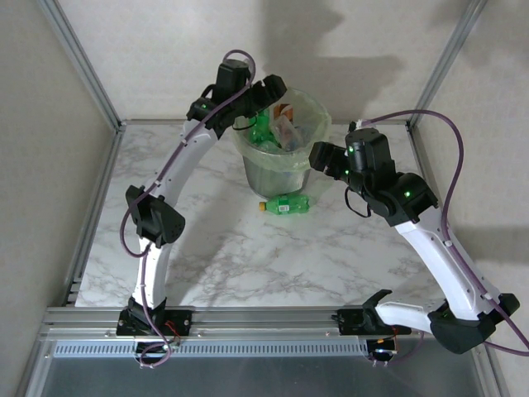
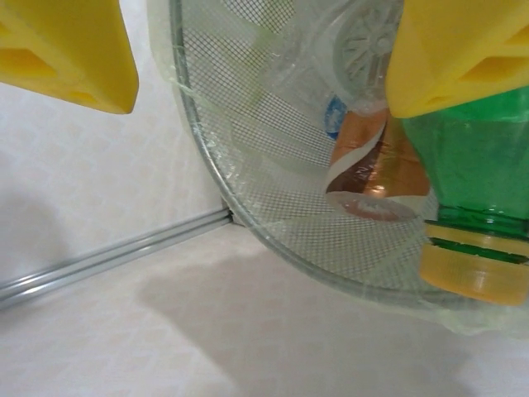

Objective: Put the plastic bottles in the bin

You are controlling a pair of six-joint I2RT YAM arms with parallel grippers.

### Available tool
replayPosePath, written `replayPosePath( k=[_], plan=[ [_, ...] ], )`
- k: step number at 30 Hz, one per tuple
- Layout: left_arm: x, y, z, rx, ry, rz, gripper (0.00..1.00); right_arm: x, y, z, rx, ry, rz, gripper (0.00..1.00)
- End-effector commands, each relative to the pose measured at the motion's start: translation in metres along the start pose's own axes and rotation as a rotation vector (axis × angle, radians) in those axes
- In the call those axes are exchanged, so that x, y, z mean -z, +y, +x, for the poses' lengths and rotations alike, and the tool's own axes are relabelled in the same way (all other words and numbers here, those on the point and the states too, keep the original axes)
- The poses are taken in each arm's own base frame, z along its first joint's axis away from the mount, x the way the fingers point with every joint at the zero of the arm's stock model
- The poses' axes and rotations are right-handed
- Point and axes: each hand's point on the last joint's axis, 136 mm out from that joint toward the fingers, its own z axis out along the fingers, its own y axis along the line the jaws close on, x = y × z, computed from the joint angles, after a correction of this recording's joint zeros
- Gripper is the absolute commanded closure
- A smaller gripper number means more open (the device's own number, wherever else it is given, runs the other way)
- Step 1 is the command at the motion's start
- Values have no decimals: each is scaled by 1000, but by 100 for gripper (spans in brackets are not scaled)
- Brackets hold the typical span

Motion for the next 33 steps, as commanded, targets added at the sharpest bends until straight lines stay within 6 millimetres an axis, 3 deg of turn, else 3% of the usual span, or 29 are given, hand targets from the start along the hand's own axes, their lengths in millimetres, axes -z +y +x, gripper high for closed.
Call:
replayPosePath(
  k=[1, 4, 7, 13, 22, 27, 30, 33],
  plan=[
    [30, -26, -22, -35, -53, 59, 18, 2, 2, -10, 0, -27, -4, 18],
    [51, -12, -46, -47, -150, -16, 17, -2, 5, -9, -3, -20, -12, 18],
    [53, 11, -55, -34, -173, -85, 25, -4, 6, -8, -12, -17, -22, 18],
    [24, 30, -34, -24, -87, -99, 36, 0, 0, -3, -20, -14, -9, 19],
    [-19, 38, 15, -13, 48, -85, 39, 5, -9, -1, -25, -23, 19, 19],
    [-30, 44, 33, -4, 113, -83, 41, 6, -8, -1, -35, -23, 7, 19],
    [-23, 35, 28, -16, 101, -66, 38, 3, -7, 3, -38, -11, 3, 19],
    [2, 18, 4, -29, 27, -51, 33, 1, -9, 9, -40, 6, 5, 19]
  ],
)
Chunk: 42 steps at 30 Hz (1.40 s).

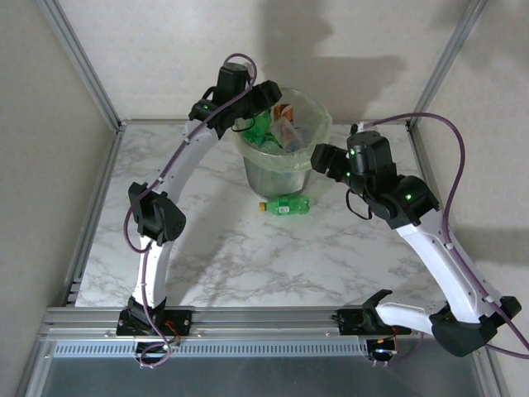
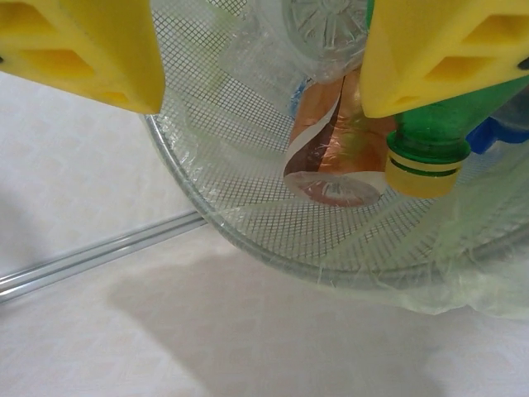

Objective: Put the plastic bottles in the bin

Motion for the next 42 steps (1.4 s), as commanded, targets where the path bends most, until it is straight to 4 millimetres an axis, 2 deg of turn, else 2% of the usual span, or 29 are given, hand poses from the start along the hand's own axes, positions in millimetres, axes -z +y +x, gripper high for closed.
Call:
replayPosePath(
  k=[1, 5, 6, 8, 10, 14, 16, 20, 23, 28, 31, 37, 42],
  plan=[
    [31, -18, -6, -9, -1, 16, 29, 0, -5, 6, -16, 13, -1, 19],
    [81, -51, -40, -33, -119, 86, 23, -10, -13, 35, 4, 94, 9, 17],
    [94, -58, -46, -41, -142, 101, 19, -12, -17, 43, 1, 111, 16, 16],
    [117, -66, -53, -59, -182, 113, 2, -14, -25, 56, -10, 130, 28, 16],
    [141, -68, -59, -70, -228, 111, 0, -20, -32, 72, -26, 154, 36, 15],
    [181, -51, -66, -51, -300, 99, 0, -44, -44, 106, -72, 214, 61, 16],
    [198, -32, -68, -29, -330, 79, 0, -58, -53, 126, -98, 241, 84, 16],
    [226, 6, -63, 33, -352, 55, 1, -78, -58, 143, -156, 237, 75, 16],
    [234, 31, -50, 69, -327, 46, 5, -94, -64, 149, -250, 227, 45, 20],
    [242, 57, -31, 96, -317, 21, 8, -125, -79, 159, -421, 250, -9, 31],
    [237, 76, -16, 141, -302, 6, 11, -140, -88, 159, -488, 256, -26, 37],
    [223, 133, 25, 285, -274, -94, 20, -171, -98, 162, -559, 299, -46, 47],
    [213, 183, 72, 424, -229, -172, 29, -203, -100, 173, -571, 353, -49, 53]
  ],
)
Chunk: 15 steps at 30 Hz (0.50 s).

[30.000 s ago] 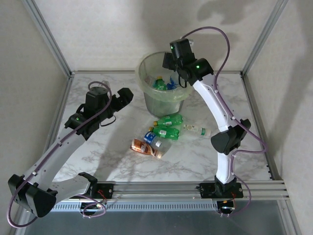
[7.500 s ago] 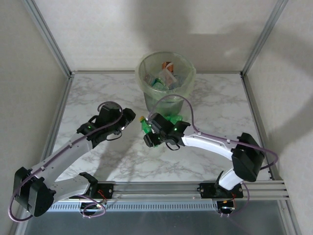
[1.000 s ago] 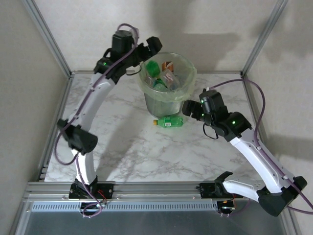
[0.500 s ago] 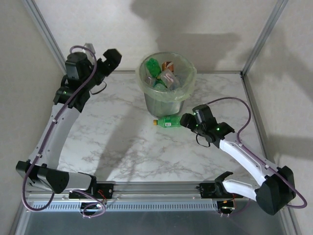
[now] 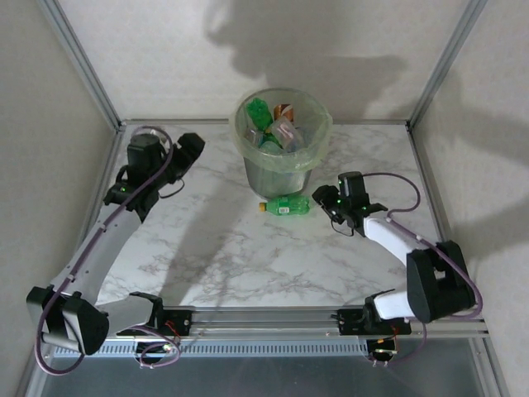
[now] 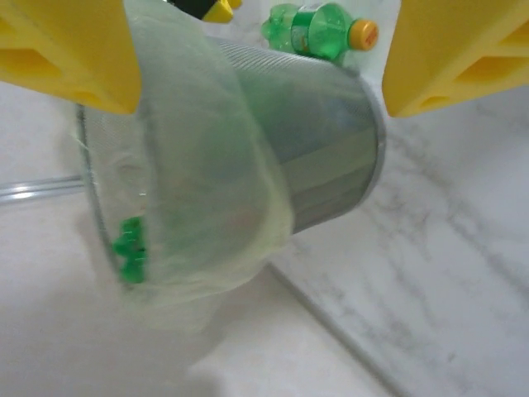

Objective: Put the plastic bottles in the bin

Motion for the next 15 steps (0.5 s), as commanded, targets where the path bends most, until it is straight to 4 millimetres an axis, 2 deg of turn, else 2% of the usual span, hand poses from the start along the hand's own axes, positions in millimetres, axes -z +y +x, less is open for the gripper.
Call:
replayPosePath(
  k=[1, 4, 8, 11, 15],
  plan=[
    [-2, 23, 8, 103, -8, -15, 30, -17, 24, -7, 4, 31, -87, 54],
    [-6, 40, 20, 127, 17, -33, 31, -30, 26, -6, 10, 52, -88, 56],
    [-14, 62, 32, 128, 44, -77, 32, -35, 23, 0, 11, 74, -93, 57],
    [-24, 75, 42, 139, 65, -96, 33, -33, 22, 12, 18, 102, -102, 57],
    [-43, 91, 66, 151, 119, -120, 35, -26, 22, 34, 29, 133, -109, 57]
  ],
)
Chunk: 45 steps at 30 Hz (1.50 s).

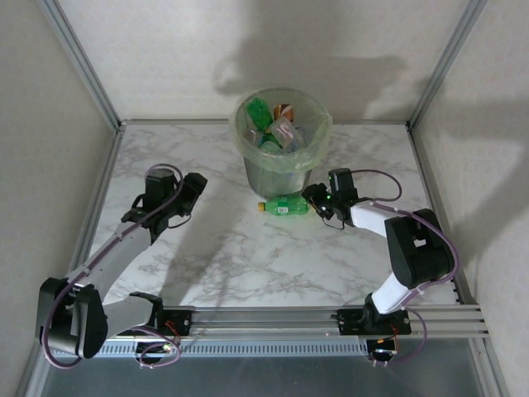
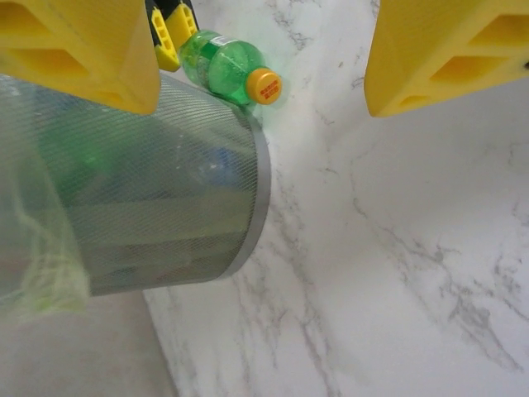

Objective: Put the plastic bottles in the bin

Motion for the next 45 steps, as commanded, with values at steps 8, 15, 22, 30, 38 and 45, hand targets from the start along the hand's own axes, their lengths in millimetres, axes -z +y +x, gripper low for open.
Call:
replayPosePath(
  k=[8, 15, 22, 30, 38, 45],
  plan=[
    [-47, 10, 32, 1, 87, -13, 38, 11, 18, 70, 94, 125, -44, 57],
    [-70, 12, 42, -17, 130, -35, 40, 20, 39, 110, 265, 183, -20, 51],
    [-80, 6, 47, -38, 154, -43, 41, 33, 41, 93, 382, 86, 28, 8],
    [-77, 0, 41, -63, 141, -63, 42, -4, 66, 139, 784, 119, 49, 2],
    [-68, 10, 32, -57, 117, -83, 42, -30, 86, 177, 923, 179, 67, 5],
    [-52, 16, 15, -60, 60, -95, 42, -57, 81, 206, 990, 247, 127, 15]
  ],
)
